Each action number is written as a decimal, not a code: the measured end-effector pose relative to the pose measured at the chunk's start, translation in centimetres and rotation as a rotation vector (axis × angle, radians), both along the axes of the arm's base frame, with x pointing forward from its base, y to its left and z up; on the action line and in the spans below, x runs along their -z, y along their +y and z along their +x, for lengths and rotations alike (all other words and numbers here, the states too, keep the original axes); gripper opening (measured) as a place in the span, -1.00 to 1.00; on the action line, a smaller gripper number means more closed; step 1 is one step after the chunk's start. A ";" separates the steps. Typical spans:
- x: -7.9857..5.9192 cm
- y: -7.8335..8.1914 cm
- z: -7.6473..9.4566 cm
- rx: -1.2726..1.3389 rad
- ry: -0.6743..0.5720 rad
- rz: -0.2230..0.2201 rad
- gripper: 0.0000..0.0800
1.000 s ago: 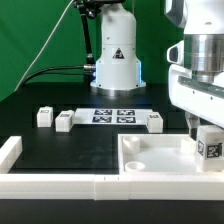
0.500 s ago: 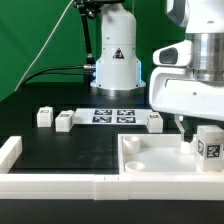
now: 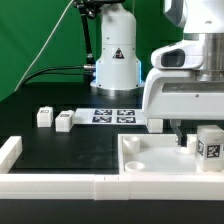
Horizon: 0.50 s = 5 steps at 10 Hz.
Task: Assemble one leg
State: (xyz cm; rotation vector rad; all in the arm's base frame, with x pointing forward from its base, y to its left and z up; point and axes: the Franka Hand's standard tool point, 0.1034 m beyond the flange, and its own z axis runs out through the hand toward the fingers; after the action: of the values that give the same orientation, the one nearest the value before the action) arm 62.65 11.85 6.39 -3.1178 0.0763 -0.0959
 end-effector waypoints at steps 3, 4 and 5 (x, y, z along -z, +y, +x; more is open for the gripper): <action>0.0 -0.1 0.0 -0.007 0.000 -0.001 0.04; 0.0 -0.1 0.0 -0.007 0.000 -0.001 0.04; 0.0 -0.1 0.0 -0.007 0.000 -0.001 -0.28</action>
Offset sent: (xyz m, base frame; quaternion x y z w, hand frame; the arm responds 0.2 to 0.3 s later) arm 0.0000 0.0000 0.0000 0.0000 0.0000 0.0000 1.0000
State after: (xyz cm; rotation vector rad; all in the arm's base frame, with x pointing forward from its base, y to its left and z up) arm 62.65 11.78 6.35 -3.1193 0.0658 -0.0961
